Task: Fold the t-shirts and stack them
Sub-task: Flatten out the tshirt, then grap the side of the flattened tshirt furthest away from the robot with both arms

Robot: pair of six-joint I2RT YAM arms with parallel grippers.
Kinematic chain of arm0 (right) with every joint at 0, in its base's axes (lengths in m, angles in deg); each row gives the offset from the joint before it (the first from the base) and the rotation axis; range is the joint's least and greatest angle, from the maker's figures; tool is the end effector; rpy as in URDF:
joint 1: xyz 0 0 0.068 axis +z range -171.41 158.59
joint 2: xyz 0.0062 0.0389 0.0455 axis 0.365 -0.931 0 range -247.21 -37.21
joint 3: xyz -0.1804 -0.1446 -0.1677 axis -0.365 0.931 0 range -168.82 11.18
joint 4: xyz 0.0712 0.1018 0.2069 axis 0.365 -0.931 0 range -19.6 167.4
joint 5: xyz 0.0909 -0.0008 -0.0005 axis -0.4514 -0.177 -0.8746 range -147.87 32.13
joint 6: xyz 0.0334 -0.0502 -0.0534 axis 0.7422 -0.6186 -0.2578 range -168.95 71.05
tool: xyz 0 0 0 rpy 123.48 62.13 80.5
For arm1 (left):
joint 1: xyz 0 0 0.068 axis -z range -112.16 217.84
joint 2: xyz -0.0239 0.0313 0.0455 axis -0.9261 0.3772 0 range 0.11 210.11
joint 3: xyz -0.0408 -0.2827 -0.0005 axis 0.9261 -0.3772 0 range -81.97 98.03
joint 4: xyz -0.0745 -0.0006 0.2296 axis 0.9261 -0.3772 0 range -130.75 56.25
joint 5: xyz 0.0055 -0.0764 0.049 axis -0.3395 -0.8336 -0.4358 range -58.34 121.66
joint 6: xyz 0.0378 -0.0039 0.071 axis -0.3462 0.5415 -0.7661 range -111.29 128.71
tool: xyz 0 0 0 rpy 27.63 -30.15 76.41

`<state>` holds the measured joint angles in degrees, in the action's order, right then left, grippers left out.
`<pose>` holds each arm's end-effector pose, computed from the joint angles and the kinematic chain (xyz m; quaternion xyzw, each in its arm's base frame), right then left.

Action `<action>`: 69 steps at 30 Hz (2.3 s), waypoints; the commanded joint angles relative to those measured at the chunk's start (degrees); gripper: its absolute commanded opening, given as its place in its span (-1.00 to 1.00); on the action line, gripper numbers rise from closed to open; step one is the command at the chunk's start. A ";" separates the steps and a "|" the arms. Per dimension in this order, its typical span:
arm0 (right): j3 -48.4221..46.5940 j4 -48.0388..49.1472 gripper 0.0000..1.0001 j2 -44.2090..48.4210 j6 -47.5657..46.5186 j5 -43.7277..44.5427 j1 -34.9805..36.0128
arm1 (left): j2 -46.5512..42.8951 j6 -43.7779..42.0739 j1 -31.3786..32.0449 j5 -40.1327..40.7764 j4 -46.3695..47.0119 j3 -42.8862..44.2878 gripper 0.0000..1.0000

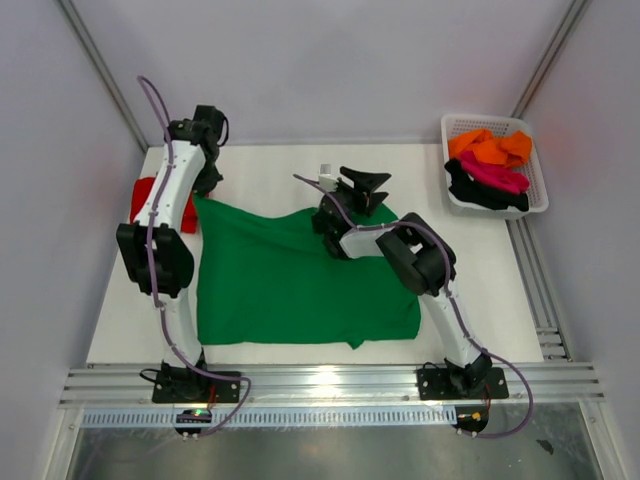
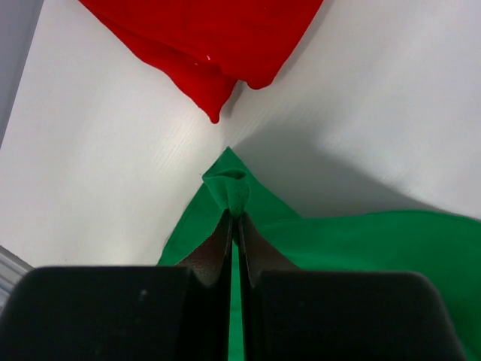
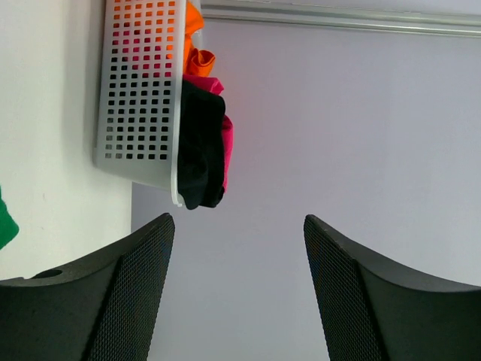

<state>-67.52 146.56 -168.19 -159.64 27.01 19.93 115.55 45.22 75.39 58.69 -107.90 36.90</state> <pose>0.3932 0.2536 0.2061 -0.2955 0.6322 -0.6679 0.2588 0.4041 -0.0217 0.3087 -0.2776 0.9183 0.1525 0.2374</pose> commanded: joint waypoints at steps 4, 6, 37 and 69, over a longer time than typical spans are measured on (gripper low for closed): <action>-2.34 24.44 0.50 3.89 -1.37 3.61 0.05 | 0.14 -0.83 -0.43 1.36 0.15 -1.45 -1.00; -2.16 24.35 0.50 4.67 -1.54 5.11 0.05 | 0.23 -1.00 -0.35 1.28 0.32 -1.36 -1.00; -56.13 -55.09 0.99 15.03 66.07 -11.55 8.31 | 2.95 -0.12 0.45 -6.54 3.93 -2.77 -1.00; 16.46 -80.01 0.97 42.22 160.44 -89.87 -23.93 | 0.14 0.05 0.45 -6.99 4.19 -6.54 -1.00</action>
<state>-52.33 55.70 -126.47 -3.17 -53.29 -2.25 118.78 45.50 75.70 52.00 -104.73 30.69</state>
